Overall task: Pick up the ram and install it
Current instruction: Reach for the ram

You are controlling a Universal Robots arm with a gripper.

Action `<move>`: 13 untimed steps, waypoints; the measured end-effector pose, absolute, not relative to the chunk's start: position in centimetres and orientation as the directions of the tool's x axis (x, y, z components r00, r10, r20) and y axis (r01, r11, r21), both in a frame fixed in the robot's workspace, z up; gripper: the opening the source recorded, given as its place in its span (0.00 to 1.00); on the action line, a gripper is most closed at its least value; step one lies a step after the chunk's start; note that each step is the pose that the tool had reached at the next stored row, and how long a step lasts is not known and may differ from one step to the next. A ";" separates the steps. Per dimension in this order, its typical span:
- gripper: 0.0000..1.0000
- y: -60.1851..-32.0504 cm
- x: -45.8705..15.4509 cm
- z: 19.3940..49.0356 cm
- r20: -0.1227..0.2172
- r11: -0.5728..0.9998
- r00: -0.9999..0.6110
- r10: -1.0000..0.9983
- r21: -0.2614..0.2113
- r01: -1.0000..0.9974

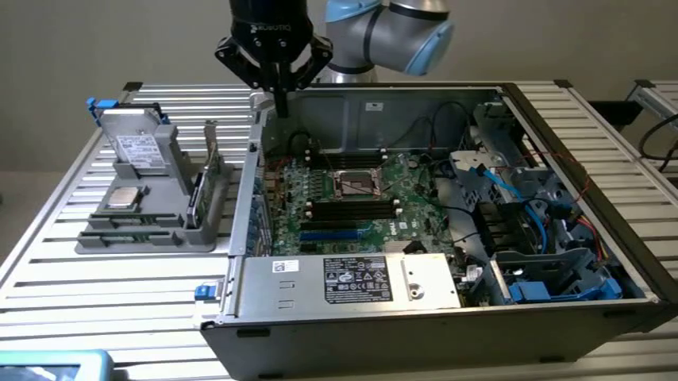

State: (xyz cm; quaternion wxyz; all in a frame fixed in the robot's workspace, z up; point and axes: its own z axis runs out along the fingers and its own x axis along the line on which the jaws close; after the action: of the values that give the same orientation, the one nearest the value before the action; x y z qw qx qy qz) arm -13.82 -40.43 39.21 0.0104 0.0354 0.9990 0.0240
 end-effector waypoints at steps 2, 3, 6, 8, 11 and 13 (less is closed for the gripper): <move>0.11 -40.6 -14.5 39.2 -0.019 0.996 -0.997 0.071 0.049 0.070; 0.11 -40.8 -14.9 39.2 -0.019 0.996 -0.997 0.071 0.049 0.070; 0.11 -41.1 -16.2 39.2 -0.019 0.996 -0.997 0.071 0.049 0.070; 0.11 -41.2 -17.1 39.2 -0.019 0.996 -0.997 0.071 0.049 0.070; 0.11 -41.5 -18.4 39.1 -0.019 0.996 -0.997 0.071 0.049 0.070; 0.11 -41.6 -19.3 39.1 -0.019 0.996 -0.997 0.071 0.049 0.070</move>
State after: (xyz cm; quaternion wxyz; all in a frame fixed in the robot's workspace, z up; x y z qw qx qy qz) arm -19.34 -41.62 39.05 0.0104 0.0353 0.9990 0.0240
